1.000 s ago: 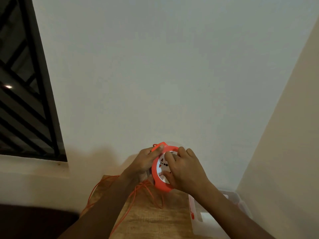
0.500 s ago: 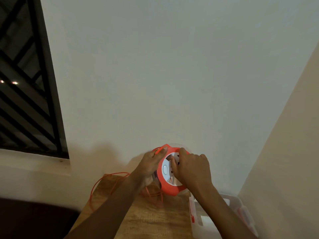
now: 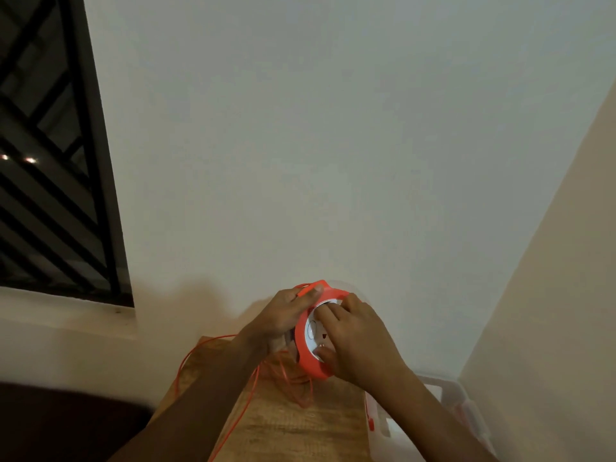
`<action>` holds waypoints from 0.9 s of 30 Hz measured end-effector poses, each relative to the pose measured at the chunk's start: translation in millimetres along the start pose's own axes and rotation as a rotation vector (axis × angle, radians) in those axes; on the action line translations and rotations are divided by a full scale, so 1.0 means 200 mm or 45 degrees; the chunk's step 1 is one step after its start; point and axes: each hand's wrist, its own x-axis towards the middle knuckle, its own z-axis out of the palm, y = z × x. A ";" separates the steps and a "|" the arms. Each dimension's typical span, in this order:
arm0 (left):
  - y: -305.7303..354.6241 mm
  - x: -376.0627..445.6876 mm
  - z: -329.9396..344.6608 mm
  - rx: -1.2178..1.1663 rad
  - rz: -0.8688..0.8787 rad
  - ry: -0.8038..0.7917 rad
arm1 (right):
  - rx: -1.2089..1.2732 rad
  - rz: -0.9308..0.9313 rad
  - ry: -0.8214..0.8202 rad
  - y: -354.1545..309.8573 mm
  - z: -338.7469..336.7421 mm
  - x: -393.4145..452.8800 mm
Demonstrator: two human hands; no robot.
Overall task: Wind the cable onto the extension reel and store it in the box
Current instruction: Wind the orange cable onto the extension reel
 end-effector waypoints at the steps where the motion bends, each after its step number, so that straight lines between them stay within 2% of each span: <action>1: 0.00 -0.01 0.00 0.004 -0.015 -0.004 | -0.010 -0.001 0.003 -0.02 0.02 0.00; 4: 0.04 -0.05 0.01 0.112 0.043 -0.009 | -0.080 -0.035 0.103 -0.04 0.03 -0.02; 5: 0.06 -0.06 0.00 0.060 0.081 -0.012 | -0.075 -0.016 0.126 -0.04 0.03 -0.03; 7: 0.09 -0.06 -0.03 -0.233 0.076 0.040 | 0.001 0.077 0.142 -0.02 0.00 0.01; 9: 0.04 -0.03 -0.04 -0.224 0.043 0.041 | 0.243 0.291 0.143 -0.01 0.05 0.03; 11: -0.18 0.01 0.04 -0.004 -0.088 -0.053 | 0.546 0.569 -0.086 -0.05 0.19 -0.03; 12: -0.39 0.01 0.03 -0.097 -0.156 -0.061 | 0.674 0.625 -0.167 -0.09 0.29 -0.09; 14: -0.60 0.02 0.02 -0.014 -0.219 -0.020 | 0.685 0.642 -0.210 -0.13 0.44 -0.13; 15: -0.64 0.04 0.01 -0.070 -0.293 -0.001 | 0.662 0.661 -0.230 -0.15 0.49 -0.15; 16: -0.65 -0.01 0.03 0.000 -0.357 -0.012 | 0.616 0.650 -0.234 -0.16 0.53 -0.19; 17: -0.68 -0.03 0.06 -0.040 -0.324 -0.044 | 0.662 0.652 -0.267 -0.15 0.54 -0.20; 18: -0.65 -0.05 0.09 -0.082 -0.352 0.022 | 0.725 0.676 -0.263 -0.13 0.54 -0.19; 20: -0.59 -0.03 0.12 -0.184 -0.412 0.080 | 0.640 0.647 -0.292 -0.10 0.53 -0.16; 24: -0.50 0.02 0.16 -0.320 -0.337 0.155 | 0.618 0.599 -0.074 -0.05 0.44 -0.10; 27: -0.45 0.05 0.14 -0.375 -0.237 0.238 | 0.602 0.722 0.055 0.01 0.40 -0.07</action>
